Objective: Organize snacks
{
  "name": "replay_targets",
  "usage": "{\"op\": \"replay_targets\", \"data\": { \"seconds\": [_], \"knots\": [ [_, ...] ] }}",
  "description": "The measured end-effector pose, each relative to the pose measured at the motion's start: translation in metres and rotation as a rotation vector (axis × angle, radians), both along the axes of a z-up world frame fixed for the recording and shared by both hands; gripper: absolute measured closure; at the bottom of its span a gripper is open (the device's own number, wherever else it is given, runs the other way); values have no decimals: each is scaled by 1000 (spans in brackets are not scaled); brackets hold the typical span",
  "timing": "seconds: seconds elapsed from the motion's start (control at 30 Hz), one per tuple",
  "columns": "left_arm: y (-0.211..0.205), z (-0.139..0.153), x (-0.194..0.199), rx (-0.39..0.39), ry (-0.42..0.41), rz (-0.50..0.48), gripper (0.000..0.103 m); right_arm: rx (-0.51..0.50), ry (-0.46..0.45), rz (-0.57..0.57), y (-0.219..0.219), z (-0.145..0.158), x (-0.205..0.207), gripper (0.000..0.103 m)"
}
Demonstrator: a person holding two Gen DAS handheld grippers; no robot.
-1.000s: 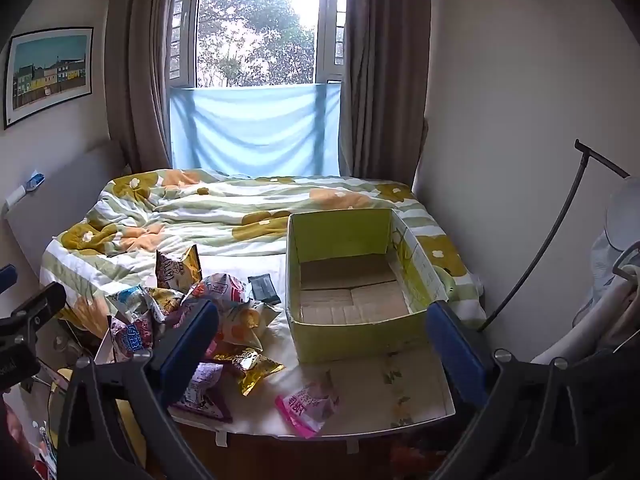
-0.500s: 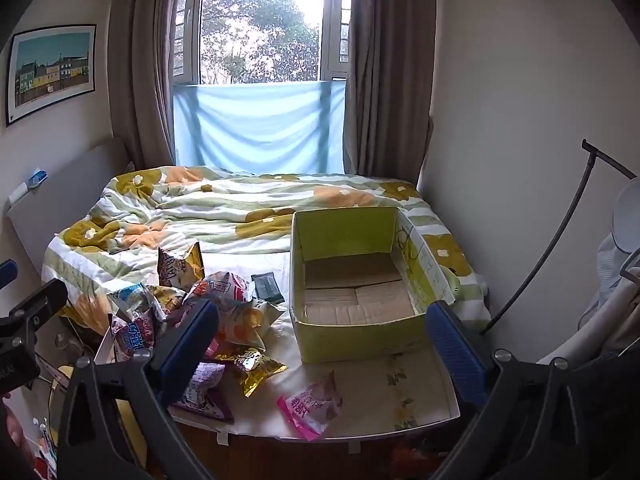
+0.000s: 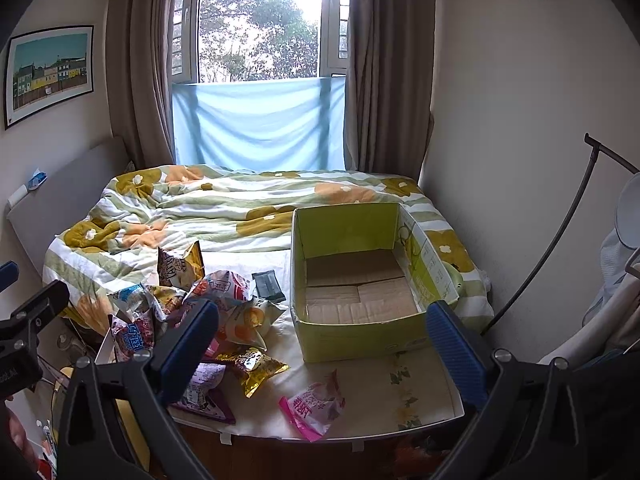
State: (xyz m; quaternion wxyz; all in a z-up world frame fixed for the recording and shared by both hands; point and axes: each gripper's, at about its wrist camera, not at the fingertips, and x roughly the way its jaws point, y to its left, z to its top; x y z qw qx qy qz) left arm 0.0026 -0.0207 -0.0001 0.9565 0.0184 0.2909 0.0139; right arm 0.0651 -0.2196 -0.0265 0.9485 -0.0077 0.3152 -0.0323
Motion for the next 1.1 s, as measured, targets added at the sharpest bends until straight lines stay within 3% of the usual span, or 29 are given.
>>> {"op": "replay_targets", "data": {
  "seconds": [1.1],
  "knots": [
    [-4, -2, 0, -5, 4, -9, 0, 17, 13, 7, 2, -6, 1, 0]
  ]
}}
